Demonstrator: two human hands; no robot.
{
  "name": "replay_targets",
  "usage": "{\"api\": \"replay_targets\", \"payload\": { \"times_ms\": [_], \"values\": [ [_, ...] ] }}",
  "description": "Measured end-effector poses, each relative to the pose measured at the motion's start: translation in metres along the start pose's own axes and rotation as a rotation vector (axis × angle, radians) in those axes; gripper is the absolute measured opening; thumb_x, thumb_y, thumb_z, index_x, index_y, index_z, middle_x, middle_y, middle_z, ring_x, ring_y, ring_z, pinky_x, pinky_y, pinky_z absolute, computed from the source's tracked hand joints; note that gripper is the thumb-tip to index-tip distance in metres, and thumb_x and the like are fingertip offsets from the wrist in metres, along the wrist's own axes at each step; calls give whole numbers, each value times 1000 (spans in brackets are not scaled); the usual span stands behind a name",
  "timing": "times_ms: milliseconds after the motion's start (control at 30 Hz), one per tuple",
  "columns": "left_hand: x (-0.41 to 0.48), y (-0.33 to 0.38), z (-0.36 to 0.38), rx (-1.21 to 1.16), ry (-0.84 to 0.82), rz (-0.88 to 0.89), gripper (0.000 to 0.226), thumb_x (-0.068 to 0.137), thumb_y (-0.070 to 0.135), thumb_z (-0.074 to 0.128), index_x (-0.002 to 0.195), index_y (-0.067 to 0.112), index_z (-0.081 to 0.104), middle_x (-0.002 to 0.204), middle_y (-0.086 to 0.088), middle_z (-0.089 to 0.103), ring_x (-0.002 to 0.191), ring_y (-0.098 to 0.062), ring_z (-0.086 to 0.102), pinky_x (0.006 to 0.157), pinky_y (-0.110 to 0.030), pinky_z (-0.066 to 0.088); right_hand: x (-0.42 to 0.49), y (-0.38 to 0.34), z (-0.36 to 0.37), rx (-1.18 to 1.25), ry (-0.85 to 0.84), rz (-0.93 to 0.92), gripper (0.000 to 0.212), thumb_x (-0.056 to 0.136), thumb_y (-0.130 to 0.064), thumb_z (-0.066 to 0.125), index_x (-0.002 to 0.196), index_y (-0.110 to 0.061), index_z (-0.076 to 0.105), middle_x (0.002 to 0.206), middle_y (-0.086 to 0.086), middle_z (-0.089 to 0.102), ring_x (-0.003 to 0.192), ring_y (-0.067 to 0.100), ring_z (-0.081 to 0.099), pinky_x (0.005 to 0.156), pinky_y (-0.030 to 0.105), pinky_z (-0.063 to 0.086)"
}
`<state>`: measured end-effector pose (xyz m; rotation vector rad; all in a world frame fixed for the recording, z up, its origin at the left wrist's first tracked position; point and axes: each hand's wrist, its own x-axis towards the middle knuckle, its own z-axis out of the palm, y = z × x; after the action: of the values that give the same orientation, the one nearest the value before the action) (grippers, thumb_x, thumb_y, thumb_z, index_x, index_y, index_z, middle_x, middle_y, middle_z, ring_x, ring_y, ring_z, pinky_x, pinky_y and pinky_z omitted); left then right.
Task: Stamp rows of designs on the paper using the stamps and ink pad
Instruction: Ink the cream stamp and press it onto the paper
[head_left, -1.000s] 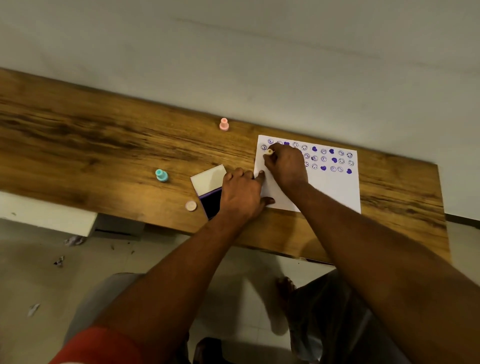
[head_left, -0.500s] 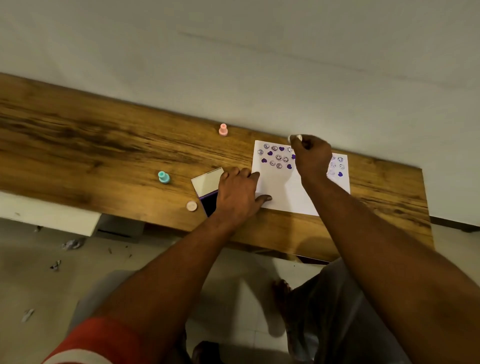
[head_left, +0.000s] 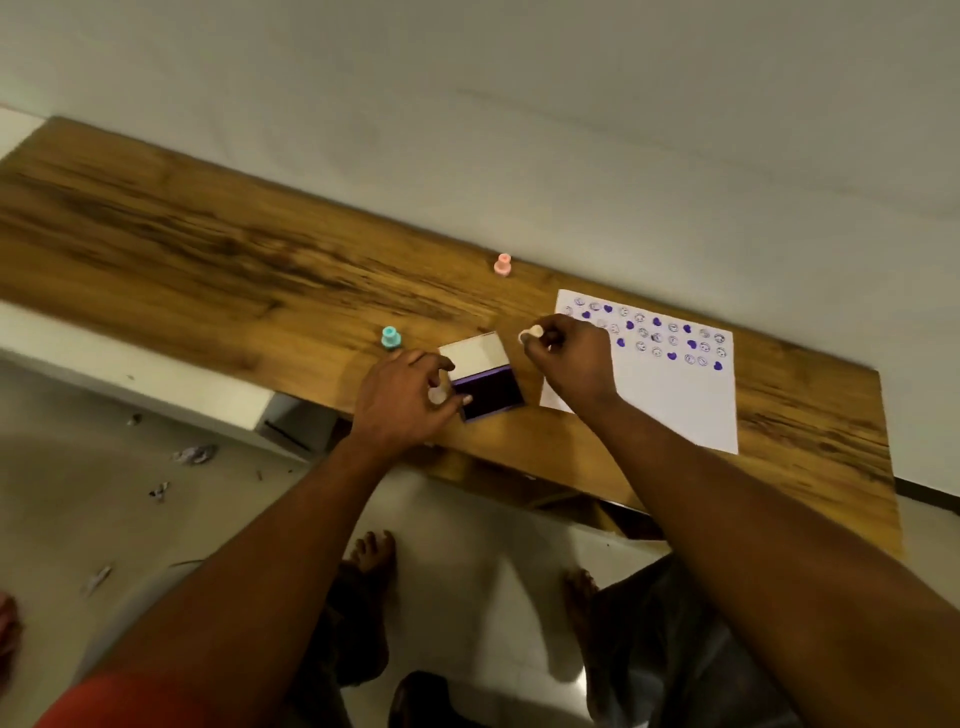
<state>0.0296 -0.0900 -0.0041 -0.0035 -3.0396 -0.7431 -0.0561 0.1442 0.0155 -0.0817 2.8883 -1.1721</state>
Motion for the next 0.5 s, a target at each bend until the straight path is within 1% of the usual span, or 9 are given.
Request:
{"api": "replay_targets", "payload": {
  "times_ms": [100, 167, 233, 333, 433, 500],
  "values": [
    [-7, -17, -3, -14, -51, -40, 68, 79, 66, 78, 132, 25, 67, 115, 4, 68, 104, -18, 63, 77, -34, 47, -13, -20, 24, -107, -188, -185, 31, 91, -41, 73, 114, -20, 77, 100, -8, 76, 81, 4, 66, 65, 12, 45],
    [-7, -22, -4, -16, -69, -67, 70, 77, 67, 79, 133, 26, 66, 116, 7, 68, 105, -17, 63, 79, -34, 49, -21, -30, 38, -147, -265, -280, 31, 91, -38, 73, 114, -18, 77, 107, 0, 77, 87, 12, 69, 70, 19, 51],
    [-4, -22, -3, -32, -81, -74, 65, 79, 66, 78, 131, 28, 68, 116, 7, 68, 105, -16, 63, 80, -34, 49, -27, -36, 48, -172, -328, -316, 31, 92, -36, 72, 116, -17, 77, 107, 2, 77, 90, 16, 69, 75, 24, 54],
    [2, -18, 0, -28, -111, -67, 48, 85, 54, 76, 125, 27, 72, 116, 3, 69, 105, -21, 64, 82, -37, 51, -33, -39, 59, -231, -371, -329, 34, 93, -35, 71, 121, -16, 74, 113, 5, 76, 98, 20, 69, 85, 30, 52],
    [8, -19, 2, -26, -127, -125, 34, 84, 52, 78, 112, 31, 76, 101, 7, 71, 93, -16, 66, 72, -32, 47, -35, -40, 64, -251, -364, -334, 35, 93, -35, 72, 123, -16, 73, 117, 6, 75, 104, 22, 68, 90, 31, 49],
    [10, -23, 2, -67, -134, -185, 33, 80, 53, 82, 107, 34, 76, 95, 11, 73, 87, -11, 65, 70, -29, 45, -33, -42, 66, -241, -360, -339, 34, 93, -34, 73, 121, -16, 74, 115, 6, 75, 102, 22, 68, 91, 34, 51]
  ]
}}
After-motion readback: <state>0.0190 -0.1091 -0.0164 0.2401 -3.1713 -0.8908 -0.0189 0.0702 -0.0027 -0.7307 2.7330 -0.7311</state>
